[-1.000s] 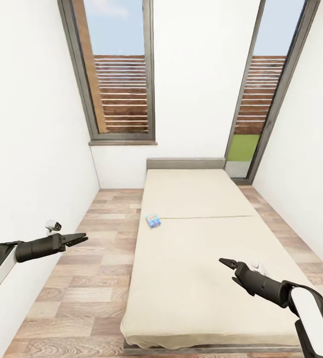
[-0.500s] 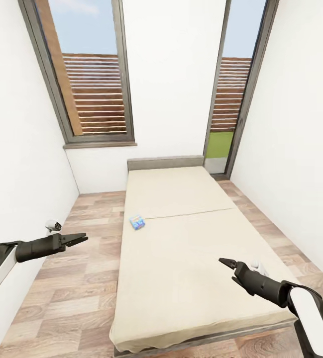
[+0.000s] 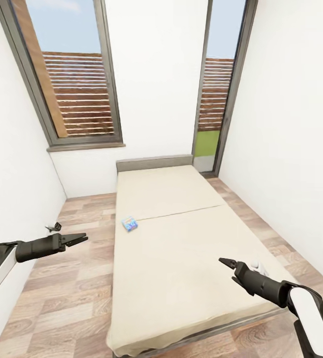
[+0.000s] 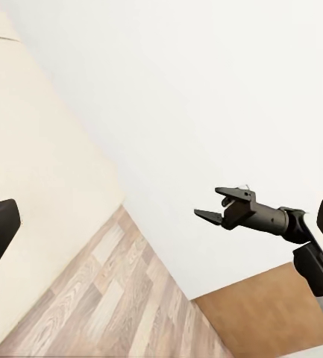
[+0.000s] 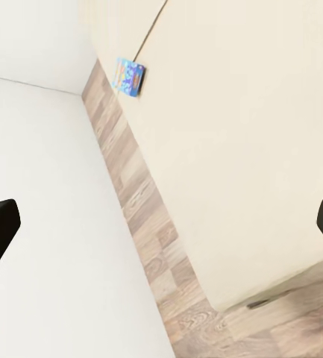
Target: Put all the toys in the child's room - the three board games (two on the bed and one on the table), the two jigsaw puzzles on the table, and the tennis ball on the table - inside the toy box on the table in the child's room.
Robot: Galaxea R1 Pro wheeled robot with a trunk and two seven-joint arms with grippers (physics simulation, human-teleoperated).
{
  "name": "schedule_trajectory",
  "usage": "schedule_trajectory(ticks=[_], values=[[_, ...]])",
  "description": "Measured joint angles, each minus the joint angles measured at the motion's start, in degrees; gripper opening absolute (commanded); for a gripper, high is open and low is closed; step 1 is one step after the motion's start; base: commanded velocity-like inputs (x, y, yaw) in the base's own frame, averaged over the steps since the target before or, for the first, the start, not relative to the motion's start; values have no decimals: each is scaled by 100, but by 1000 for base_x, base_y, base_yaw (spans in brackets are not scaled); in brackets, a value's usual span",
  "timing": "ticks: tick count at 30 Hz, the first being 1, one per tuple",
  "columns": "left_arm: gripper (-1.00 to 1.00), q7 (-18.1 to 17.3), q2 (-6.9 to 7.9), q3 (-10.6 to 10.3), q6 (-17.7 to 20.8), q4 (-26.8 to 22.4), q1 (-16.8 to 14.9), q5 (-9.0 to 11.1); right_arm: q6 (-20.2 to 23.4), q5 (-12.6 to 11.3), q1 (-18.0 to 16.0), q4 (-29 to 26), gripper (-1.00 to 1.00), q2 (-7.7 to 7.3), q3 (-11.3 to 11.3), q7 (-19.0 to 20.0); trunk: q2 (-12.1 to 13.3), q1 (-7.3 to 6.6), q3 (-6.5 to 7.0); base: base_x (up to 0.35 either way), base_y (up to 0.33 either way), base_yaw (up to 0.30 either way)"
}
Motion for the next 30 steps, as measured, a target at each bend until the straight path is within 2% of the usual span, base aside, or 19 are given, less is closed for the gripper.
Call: schedule_trajectory(ticks=[11,30], values=[[100,0,5,0,-2,1,0,-1,0,0,1,-1,100,0,-8,1,0,0,-22,0,120,-69],[100,0,5,-1,0,2,-1,-9,-4,0,1,-1,100,1,-3,0,0,0,-136,0,114,-201]])
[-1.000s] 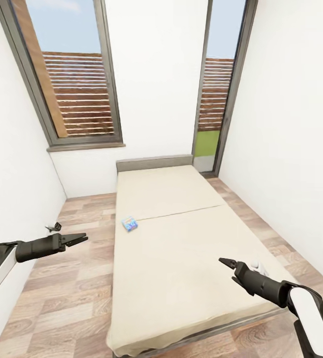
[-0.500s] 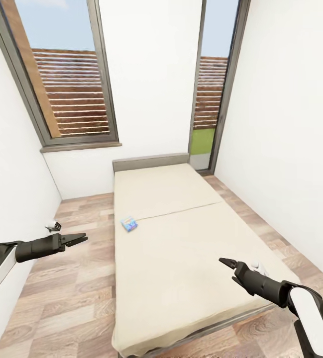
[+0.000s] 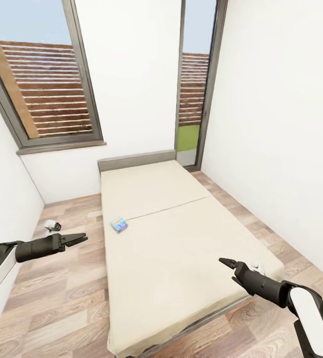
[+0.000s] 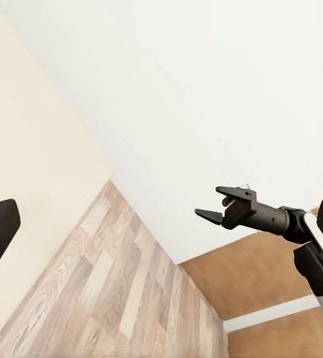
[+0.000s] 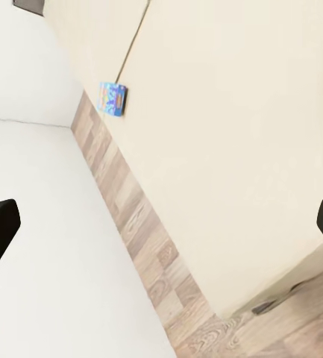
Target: Put all the toys in the child's room - the three board games (two on the bed and one on the table), the two jigsaw puzzles on the table, and the tennis ball on the table - inside the toy box on the table in the child's room.
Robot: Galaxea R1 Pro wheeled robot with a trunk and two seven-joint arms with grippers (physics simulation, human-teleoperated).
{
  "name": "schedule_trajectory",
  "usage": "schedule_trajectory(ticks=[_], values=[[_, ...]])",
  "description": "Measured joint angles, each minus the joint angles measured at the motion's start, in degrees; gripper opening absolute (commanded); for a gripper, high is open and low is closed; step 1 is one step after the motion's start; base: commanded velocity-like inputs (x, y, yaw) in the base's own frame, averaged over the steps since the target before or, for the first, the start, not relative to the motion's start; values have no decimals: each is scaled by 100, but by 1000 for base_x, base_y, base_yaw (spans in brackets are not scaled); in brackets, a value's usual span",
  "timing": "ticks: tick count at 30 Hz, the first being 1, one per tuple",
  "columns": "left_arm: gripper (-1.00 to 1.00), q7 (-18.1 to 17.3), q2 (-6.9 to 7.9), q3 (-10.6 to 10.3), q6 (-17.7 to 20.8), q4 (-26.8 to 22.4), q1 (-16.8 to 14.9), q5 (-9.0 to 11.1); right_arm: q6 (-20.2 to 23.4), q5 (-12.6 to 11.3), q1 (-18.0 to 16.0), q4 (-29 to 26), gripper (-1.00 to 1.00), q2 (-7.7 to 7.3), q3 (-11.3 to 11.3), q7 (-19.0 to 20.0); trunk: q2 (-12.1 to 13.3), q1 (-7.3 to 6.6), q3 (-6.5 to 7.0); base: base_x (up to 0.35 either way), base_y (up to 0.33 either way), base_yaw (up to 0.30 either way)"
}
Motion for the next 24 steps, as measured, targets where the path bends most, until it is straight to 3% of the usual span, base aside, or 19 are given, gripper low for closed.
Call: schedule_trajectory(ticks=[17,24], values=[[100,0,-4,0,-6,1,0,0,-4,1,0,7,100,3,0,0,0,-1,-106,22,48,-209],[100,0,-6,-1,-8,0,2,1,-4,0,-1,9,100,7,1,0,-1,0,-127,55,28,-78]])
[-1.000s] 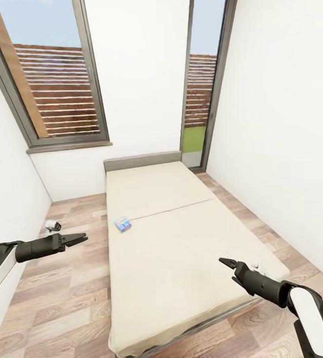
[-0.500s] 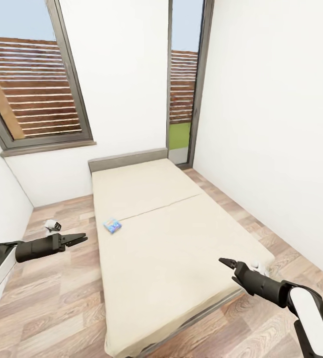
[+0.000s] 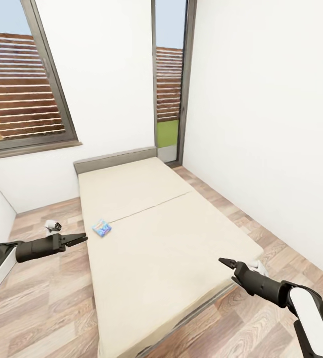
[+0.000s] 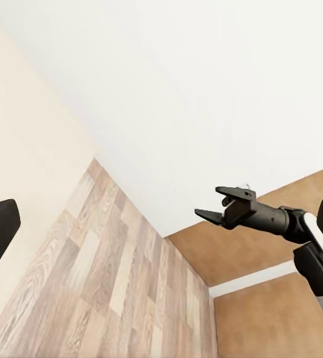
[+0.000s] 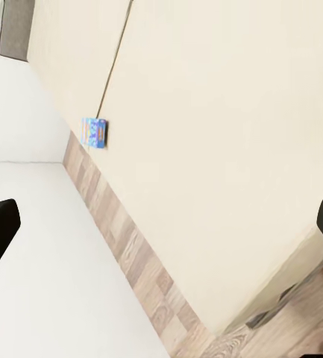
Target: Put all the toys in the child's room - the three board games (two on the bed and one on the table), the two jigsaw puzzles on the table, and the tennis ball on the table - inside the toy box on the table in the child's room.
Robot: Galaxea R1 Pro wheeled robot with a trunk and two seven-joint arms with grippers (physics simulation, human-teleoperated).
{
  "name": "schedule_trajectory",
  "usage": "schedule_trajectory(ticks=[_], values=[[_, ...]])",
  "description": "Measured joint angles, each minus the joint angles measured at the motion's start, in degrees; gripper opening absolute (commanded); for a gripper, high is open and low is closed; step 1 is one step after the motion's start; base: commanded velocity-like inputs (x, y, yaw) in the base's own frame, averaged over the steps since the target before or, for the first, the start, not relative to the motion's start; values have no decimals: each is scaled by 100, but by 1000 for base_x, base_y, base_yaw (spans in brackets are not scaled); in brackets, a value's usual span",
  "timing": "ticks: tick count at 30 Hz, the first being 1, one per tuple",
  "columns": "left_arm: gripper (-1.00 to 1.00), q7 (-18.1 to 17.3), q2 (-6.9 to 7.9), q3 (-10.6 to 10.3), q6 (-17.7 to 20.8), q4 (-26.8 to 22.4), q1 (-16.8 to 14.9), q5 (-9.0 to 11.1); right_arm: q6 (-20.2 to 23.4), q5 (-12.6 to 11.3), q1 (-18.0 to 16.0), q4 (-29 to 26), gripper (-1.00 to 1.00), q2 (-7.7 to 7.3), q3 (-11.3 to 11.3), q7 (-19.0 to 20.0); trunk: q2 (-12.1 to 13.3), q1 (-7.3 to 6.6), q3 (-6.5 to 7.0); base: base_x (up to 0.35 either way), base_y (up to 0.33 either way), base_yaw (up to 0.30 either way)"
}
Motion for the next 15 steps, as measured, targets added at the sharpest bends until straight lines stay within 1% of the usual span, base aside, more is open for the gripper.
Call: schedule_trajectory(ticks=[6,8,13,15], values=[[100,2,0,2,0,-1,0,0,0,0,0,0,100,-2,0,0,0,-1,-2,38,22,-7],[100,1,0,2,0,-1,0,0,-1,0,0,1,100,-4,1,0,0,-1,-2,72,139,-1],[100,0,1,1,1,-2,2,-10,-1,-1,0,2,100,-5,-6,0,0,0,-2,25,221,0],[100,0,4,2,1,1,1,-18,-1,0,0,1,100,-3,-7,0,0,0,-2,8,132,-8]])
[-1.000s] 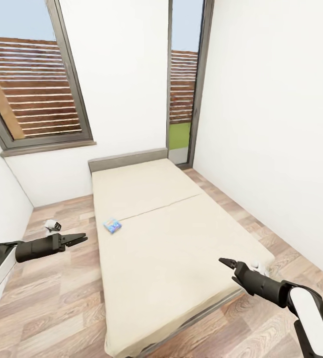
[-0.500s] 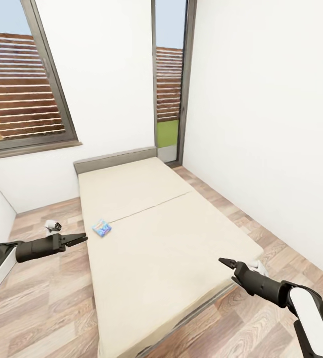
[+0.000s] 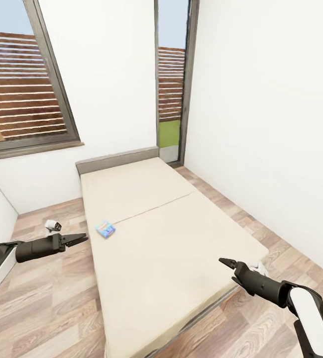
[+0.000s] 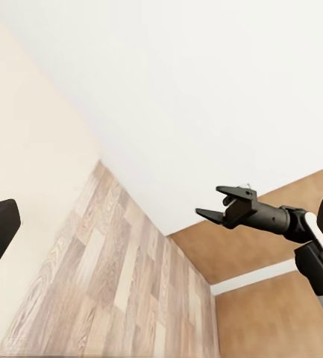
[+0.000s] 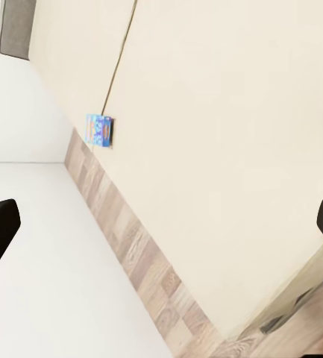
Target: Put all the toys in the child's room - the three board games (two on the bed and one on the table), the two jigsaw puzzles on the table, and the tennis ball on the table - inside the toy box on the table in the child's room.
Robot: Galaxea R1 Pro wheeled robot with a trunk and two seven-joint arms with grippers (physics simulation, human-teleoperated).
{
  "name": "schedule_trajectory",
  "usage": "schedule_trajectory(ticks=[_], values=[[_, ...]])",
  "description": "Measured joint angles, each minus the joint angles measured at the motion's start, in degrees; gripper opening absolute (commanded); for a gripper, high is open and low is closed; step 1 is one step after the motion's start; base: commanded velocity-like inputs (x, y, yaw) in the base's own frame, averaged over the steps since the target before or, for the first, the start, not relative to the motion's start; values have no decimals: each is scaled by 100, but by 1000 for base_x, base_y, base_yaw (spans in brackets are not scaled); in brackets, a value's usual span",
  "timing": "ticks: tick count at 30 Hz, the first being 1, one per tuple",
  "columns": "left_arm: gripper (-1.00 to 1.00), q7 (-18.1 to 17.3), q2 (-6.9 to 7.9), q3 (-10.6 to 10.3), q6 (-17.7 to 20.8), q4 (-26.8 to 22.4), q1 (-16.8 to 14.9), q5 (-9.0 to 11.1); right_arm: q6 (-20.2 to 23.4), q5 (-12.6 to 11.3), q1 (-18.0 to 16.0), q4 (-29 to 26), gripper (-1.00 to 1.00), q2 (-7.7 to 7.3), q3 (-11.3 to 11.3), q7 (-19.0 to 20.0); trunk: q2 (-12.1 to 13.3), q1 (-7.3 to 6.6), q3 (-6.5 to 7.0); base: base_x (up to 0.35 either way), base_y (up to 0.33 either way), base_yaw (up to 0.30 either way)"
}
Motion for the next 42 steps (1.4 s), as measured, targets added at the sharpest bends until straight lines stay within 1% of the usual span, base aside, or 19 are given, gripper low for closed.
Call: schedule_trajectory(ticks=[13,18,26,34,42], values=[[100,0,3,0,-1,9,7,-8,1,-1,1,-2,100,-3,-10,2,0,0,0,1,25,-84],[100,0,2,-1,3,9,6,-9,0,-2,1,-7,100,-5,-22,6,0,0,0,0,48,-186],[100,-3,9,7,5,9,7,-9,0,-1,1,-9,100,-5,-12,3,0,0,0,0,173,-216],[100,-8,12,9,3,7,8,-8,0,0,0,-8,100,-5,-10,1,1,1,0,-29,44,-33],[100,-9,19,17,3,7,8,-8,0,0,0,-9,100,-5,-10,5,0,0,0,-73,122,-2]])
